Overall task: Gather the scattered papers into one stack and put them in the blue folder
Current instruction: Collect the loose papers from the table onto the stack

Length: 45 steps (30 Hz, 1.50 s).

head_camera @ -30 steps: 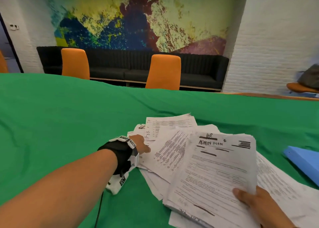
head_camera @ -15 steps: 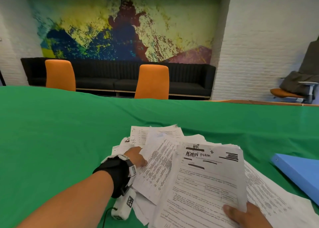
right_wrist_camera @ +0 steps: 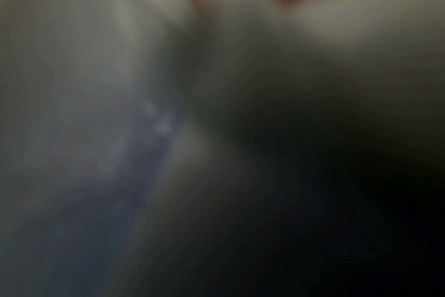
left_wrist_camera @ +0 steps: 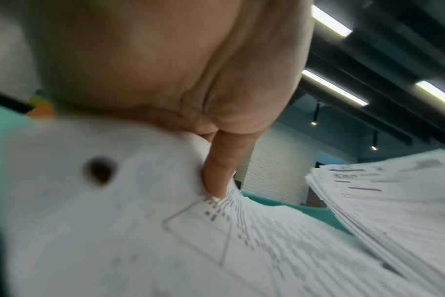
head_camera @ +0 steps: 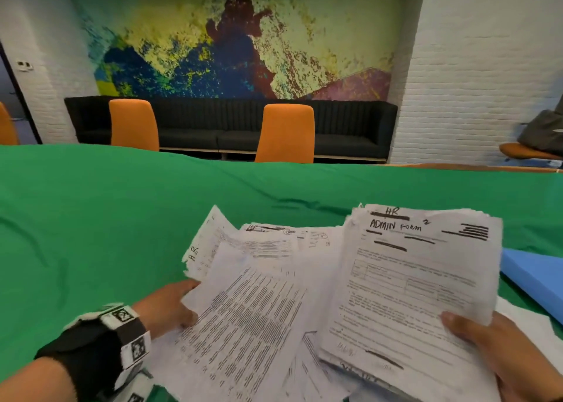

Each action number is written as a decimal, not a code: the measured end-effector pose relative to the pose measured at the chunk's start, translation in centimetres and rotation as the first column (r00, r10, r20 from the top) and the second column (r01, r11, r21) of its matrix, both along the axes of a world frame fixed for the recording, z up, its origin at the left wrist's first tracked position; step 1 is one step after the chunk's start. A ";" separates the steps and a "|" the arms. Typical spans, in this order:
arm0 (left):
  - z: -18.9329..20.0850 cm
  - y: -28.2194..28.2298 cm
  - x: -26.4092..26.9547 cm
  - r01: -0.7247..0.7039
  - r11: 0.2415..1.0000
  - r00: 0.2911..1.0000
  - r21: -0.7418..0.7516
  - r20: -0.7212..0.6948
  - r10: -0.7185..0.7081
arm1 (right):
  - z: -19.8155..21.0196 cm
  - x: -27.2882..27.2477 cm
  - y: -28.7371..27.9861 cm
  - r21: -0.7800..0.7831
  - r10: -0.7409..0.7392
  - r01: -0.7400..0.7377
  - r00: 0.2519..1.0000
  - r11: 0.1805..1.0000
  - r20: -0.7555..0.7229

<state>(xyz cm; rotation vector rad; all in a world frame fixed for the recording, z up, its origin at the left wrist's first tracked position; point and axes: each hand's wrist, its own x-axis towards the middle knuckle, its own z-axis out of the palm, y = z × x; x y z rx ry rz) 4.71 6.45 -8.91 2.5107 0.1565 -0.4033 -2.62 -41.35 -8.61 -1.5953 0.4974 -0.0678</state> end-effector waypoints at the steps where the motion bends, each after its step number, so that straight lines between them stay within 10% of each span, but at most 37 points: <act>1: -0.5 0.5 -0.7 0.010 0.999 1.000 0.034 0.015 -0.011 | -0.2 -0.5 0.8 0.005 0.027 -0.026 1.000 1.000 -0.006; 9: 0.9 2.7 -3.3 -0.040 0.971 0.989 0.234 0.148 0.005 | 0.4 -1.1 1.2 0.073 0.076 -0.080 0.996 0.994 0.049; 18: 2.1 4.5 -4.0 -0.302 0.926 0.934 -0.225 0.125 0.335 | 1.4 -1.2 -0.2 0.090 0.064 -0.083 0.979 0.992 0.194; 26: -1.2 -1.8 -3.8 -0.156 0.983 0.984 0.092 0.099 0.147 | -0.9 -1.7 4.5 0.138 0.229 -0.234 0.972 0.962 0.055; 45: 2.4 -3.7 -0.5 -0.164 0.982 0.982 -0.098 0.079 0.172 | -3.3 -1.2 7.7 -0.003 0.304 -0.307 0.944 0.952 -0.127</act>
